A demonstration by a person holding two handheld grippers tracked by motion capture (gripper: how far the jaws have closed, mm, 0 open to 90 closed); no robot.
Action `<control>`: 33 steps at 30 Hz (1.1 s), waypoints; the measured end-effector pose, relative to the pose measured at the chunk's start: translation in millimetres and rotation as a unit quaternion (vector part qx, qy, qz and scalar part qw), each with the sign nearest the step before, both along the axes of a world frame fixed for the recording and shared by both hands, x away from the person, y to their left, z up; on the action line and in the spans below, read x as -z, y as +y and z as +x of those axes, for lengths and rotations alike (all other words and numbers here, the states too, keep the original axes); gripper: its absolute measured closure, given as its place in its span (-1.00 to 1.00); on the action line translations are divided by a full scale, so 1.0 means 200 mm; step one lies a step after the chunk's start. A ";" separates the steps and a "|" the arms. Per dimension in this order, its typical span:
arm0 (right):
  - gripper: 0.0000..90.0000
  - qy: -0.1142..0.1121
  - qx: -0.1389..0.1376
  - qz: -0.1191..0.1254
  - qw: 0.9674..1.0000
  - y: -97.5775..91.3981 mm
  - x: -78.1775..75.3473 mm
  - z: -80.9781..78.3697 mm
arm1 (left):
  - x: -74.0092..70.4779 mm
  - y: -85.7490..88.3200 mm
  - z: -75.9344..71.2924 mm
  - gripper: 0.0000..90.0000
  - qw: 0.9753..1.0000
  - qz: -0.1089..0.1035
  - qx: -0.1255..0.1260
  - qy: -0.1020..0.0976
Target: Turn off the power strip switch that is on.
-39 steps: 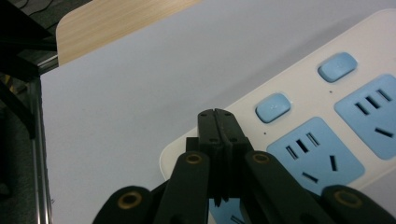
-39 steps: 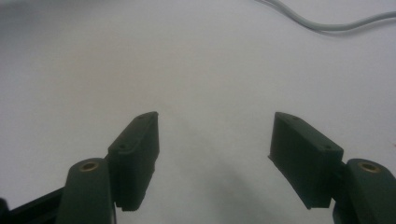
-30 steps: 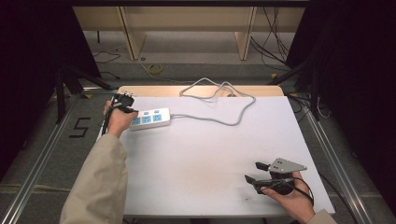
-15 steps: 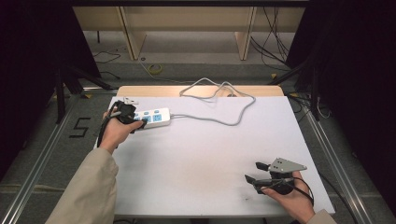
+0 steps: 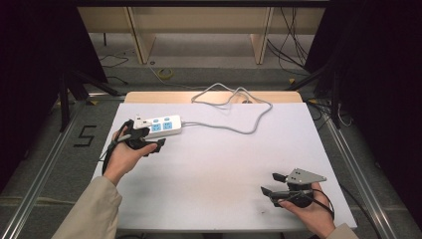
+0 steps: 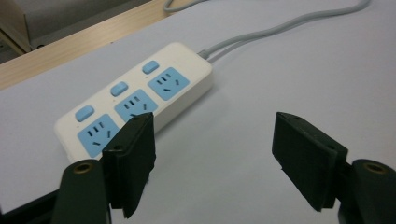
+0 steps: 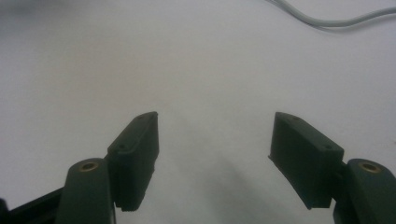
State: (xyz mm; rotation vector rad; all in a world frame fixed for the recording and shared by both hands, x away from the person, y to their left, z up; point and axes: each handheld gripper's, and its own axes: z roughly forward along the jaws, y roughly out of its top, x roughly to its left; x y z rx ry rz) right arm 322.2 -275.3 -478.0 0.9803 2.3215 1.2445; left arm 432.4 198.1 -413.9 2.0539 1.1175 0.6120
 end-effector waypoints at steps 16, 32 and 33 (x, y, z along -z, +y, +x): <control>-0.26 0.003 -0.001 0.000 1.000 0.01 0.00 0.00 | 0.14 -0.05 -0.34 -0.36 0.998 -0.035 0.045 -0.006; -0.26 0.003 0.000 0.001 1.000 0.01 0.00 0.00 | 0.24 -0.09 -0.54 -0.38 0.997 -0.034 0.071 -0.023; -0.26 0.003 0.000 0.002 1.000 0.01 0.00 0.00 | 0.25 -0.09 -0.54 -0.38 0.997 -0.034 0.071 -0.022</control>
